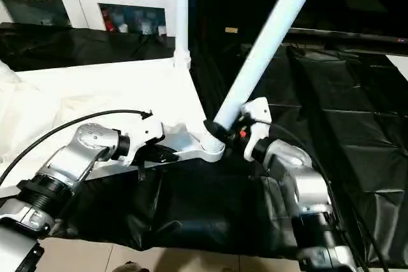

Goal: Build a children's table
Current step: Insert table leg to table base

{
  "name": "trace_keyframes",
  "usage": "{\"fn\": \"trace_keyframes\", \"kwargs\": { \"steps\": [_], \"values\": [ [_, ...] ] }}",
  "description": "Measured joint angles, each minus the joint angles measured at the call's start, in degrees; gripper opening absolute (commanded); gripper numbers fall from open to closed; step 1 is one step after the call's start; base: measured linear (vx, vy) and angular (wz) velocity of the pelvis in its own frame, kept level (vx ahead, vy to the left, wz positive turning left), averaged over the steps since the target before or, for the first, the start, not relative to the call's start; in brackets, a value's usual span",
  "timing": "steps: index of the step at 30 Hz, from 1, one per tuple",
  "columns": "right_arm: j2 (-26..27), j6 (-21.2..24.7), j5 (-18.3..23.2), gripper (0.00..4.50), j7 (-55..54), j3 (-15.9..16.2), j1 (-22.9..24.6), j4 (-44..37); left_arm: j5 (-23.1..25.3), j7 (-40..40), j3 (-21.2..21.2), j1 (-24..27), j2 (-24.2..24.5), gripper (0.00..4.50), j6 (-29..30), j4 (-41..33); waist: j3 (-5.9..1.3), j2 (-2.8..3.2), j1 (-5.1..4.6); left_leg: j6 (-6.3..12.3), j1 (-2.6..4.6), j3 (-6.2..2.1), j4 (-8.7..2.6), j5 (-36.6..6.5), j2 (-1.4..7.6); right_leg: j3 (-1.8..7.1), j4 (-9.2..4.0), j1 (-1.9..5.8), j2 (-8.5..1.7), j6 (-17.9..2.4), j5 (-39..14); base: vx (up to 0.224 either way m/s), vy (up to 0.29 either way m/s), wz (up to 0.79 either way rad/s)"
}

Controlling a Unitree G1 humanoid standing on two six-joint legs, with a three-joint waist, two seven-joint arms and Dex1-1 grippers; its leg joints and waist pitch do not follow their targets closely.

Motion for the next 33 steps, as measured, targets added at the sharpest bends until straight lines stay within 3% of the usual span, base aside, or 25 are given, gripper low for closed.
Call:
{"fn": "trace_keyframes", "kwargs": {
  "steps": [9, 19, 33],
  "values": [
    [-0.04, 0.36, -2.81, 1.86, -0.47, 2.94, -2.99, 1.51, 0.05, 0.0, 0.12, 0.16, 0.29, 0.0, -0.01, 0.04, -0.04, -0.07, -0.39, -0.02, 0.04, 0.0, 0.0, 0.0, 0.0, 0.02, 0.01, 0.03, 0.0, 0.0, 0.01, 0.0, 0.0, 0.0],
    [-1.68, 0.58, -3.69, 1.86, 5.48, 5.15, -7.35, 6.26, -0.03, -0.46, 0.58, 1.02, 1.36, 0.0, 0.33, -1.24, -0.02, -0.27, -1.47, -0.02, 0.03, 0.0, -0.06, 0.0, 0.0, 0.02, -0.05, 0.02, 0.0, 0.01, 0.0, 0.0, 0.0, 0.0],
    [-3.91, -4.18, -2.66, 1.86, 12.06, 5.47, -6.19, 6.13, -0.86, -2.24, 0.56, 2.74, 2.84, 0.0, 1.45, -5.46, 0.09, -0.3, -1.63, -0.02, 0.04, 0.03, -1.14, 0.01, -0.07, -0.1, -0.99, 0.01, 0.05, 0.0, -0.05, 0.0, 0.0, 0.0]
  ]
}}
